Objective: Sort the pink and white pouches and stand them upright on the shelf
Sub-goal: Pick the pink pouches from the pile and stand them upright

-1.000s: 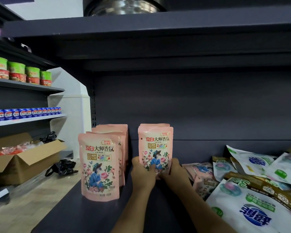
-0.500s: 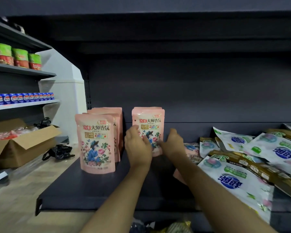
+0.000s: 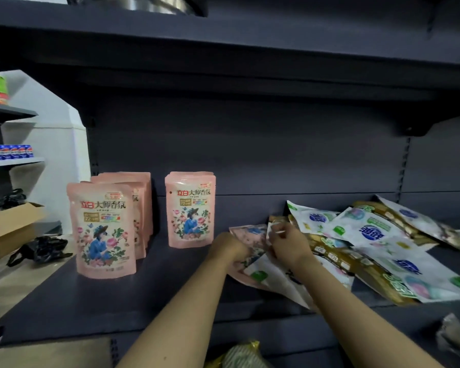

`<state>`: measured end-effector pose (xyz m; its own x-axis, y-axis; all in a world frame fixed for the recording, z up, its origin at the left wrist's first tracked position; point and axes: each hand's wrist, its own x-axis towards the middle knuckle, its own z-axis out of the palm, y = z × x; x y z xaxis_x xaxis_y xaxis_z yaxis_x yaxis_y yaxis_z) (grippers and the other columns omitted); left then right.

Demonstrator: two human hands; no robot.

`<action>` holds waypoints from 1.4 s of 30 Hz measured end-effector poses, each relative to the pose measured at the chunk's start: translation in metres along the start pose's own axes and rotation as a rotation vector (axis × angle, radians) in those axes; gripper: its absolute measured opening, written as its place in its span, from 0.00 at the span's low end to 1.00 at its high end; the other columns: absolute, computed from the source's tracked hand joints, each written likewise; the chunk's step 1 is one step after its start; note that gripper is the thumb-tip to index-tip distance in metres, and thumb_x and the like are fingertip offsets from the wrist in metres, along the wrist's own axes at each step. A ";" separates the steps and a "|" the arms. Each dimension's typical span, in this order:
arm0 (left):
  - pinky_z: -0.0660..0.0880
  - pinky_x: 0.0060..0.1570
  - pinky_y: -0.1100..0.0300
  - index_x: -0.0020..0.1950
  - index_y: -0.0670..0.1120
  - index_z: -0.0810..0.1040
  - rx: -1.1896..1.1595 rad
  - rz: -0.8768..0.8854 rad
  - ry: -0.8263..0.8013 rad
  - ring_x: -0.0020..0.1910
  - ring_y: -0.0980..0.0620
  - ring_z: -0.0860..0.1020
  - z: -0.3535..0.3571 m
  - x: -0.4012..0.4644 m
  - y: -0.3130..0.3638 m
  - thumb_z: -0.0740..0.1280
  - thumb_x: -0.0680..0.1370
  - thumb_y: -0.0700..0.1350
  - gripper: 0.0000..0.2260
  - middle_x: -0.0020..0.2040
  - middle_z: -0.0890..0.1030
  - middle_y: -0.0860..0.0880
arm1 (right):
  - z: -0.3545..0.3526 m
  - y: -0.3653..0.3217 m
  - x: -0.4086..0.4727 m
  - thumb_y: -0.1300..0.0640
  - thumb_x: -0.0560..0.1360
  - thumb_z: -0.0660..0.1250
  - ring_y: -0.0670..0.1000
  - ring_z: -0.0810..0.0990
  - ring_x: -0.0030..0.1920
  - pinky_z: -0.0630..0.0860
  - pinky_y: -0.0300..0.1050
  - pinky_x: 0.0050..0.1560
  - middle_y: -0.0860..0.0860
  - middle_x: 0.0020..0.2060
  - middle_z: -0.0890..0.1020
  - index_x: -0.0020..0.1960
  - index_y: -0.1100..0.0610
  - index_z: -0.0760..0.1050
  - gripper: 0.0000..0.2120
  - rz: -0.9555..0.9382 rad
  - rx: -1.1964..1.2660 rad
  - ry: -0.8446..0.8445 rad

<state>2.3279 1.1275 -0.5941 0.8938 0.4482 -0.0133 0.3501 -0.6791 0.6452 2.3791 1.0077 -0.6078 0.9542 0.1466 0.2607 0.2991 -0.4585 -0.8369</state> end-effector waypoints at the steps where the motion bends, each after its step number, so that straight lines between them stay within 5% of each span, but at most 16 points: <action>1: 0.73 0.56 0.57 0.64 0.37 0.73 0.011 0.002 -0.004 0.61 0.46 0.77 0.000 -0.002 0.001 0.67 0.76 0.47 0.20 0.63 0.77 0.41 | 0.001 0.004 -0.002 0.58 0.77 0.60 0.60 0.78 0.56 0.72 0.44 0.52 0.60 0.54 0.80 0.58 0.60 0.73 0.11 0.000 0.005 0.002; 6: 0.73 0.51 0.57 0.59 0.39 0.76 0.043 0.167 0.044 0.58 0.44 0.77 -0.009 -0.013 0.008 0.63 0.78 0.42 0.12 0.59 0.78 0.41 | 0.000 0.011 -0.007 0.59 0.77 0.58 0.60 0.80 0.49 0.78 0.53 0.52 0.60 0.48 0.82 0.50 0.57 0.74 0.07 -0.010 0.092 0.045; 10: 0.70 0.44 0.56 0.53 0.41 0.75 0.005 0.338 0.323 0.50 0.44 0.77 -0.025 -0.017 0.007 0.62 0.77 0.37 0.06 0.53 0.79 0.42 | -0.007 0.013 -0.009 0.58 0.76 0.62 0.55 0.77 0.39 0.72 0.47 0.38 0.59 0.41 0.81 0.45 0.56 0.73 0.03 0.006 0.174 -0.010; 12: 0.66 0.40 0.59 0.47 0.42 0.73 -0.027 0.436 0.454 0.45 0.48 0.75 -0.038 -0.020 0.004 0.61 0.77 0.36 0.03 0.47 0.78 0.45 | -0.007 0.012 -0.011 0.49 0.72 0.69 0.52 0.76 0.36 0.71 0.46 0.38 0.54 0.37 0.80 0.43 0.56 0.73 0.11 0.006 0.254 -0.085; 15: 0.70 0.39 0.57 0.45 0.45 0.71 -0.167 0.552 0.546 0.43 0.50 0.75 -0.054 -0.024 -0.005 0.62 0.78 0.40 0.03 0.43 0.77 0.49 | -0.007 -0.005 -0.016 0.40 0.65 0.74 0.49 0.81 0.49 0.75 0.47 0.55 0.51 0.49 0.82 0.56 0.55 0.70 0.28 0.039 0.428 -0.306; 17: 0.75 0.42 0.53 0.46 0.43 0.73 -0.373 0.559 0.508 0.44 0.49 0.78 -0.057 -0.027 -0.010 0.64 0.78 0.41 0.02 0.44 0.78 0.47 | -0.006 -0.018 -0.018 0.41 0.65 0.74 0.50 0.79 0.57 0.72 0.54 0.64 0.49 0.56 0.80 0.60 0.51 0.66 0.30 0.096 0.499 -0.480; 22: 0.75 0.35 0.72 0.50 0.48 0.76 -0.777 0.472 0.413 0.42 0.58 0.80 -0.059 -0.035 -0.023 0.67 0.76 0.41 0.04 0.44 0.81 0.52 | -0.002 -0.038 -0.027 0.56 0.71 0.72 0.49 0.82 0.54 0.81 0.50 0.50 0.49 0.52 0.84 0.57 0.52 0.77 0.15 0.086 0.599 -0.745; 28: 0.78 0.51 0.57 0.56 0.49 0.76 -0.740 0.356 0.292 0.50 0.53 0.81 -0.059 -0.029 -0.047 0.67 0.76 0.43 0.09 0.51 0.82 0.51 | 0.016 -0.045 -0.020 0.60 0.69 0.74 0.51 0.83 0.51 0.81 0.47 0.45 0.50 0.48 0.85 0.52 0.54 0.79 0.13 0.040 0.492 -0.591; 31: 0.77 0.58 0.53 0.65 0.52 0.70 -0.627 0.300 0.187 0.56 0.53 0.79 -0.051 -0.018 -0.061 0.68 0.75 0.41 0.19 0.58 0.80 0.53 | 0.038 -0.051 -0.013 0.58 0.69 0.73 0.56 0.81 0.55 0.79 0.48 0.47 0.55 0.54 0.83 0.57 0.56 0.77 0.17 -0.076 0.206 -0.361; 34: 0.76 0.59 0.49 0.68 0.57 0.66 -0.602 0.287 0.261 0.58 0.53 0.77 -0.044 -0.008 -0.073 0.68 0.74 0.39 0.26 0.61 0.78 0.54 | 0.059 -0.061 -0.016 0.55 0.71 0.71 0.57 0.78 0.59 0.75 0.48 0.55 0.56 0.58 0.79 0.62 0.61 0.69 0.23 -0.158 -0.049 -0.192; 42: 0.76 0.48 0.64 0.67 0.56 0.67 -0.601 0.279 0.441 0.54 0.56 0.78 -0.049 0.012 -0.090 0.65 0.74 0.37 0.25 0.58 0.79 0.53 | 0.102 -0.069 -0.017 0.43 0.73 0.67 0.57 0.78 0.57 0.74 0.49 0.51 0.55 0.57 0.79 0.60 0.56 0.63 0.24 -0.128 -0.266 -0.093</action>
<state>2.2936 1.2230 -0.6148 0.6891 0.5821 0.4316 -0.1936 -0.4261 0.8837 2.3417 1.1261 -0.6041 0.9080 0.2921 0.3003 0.4189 -0.6425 -0.6417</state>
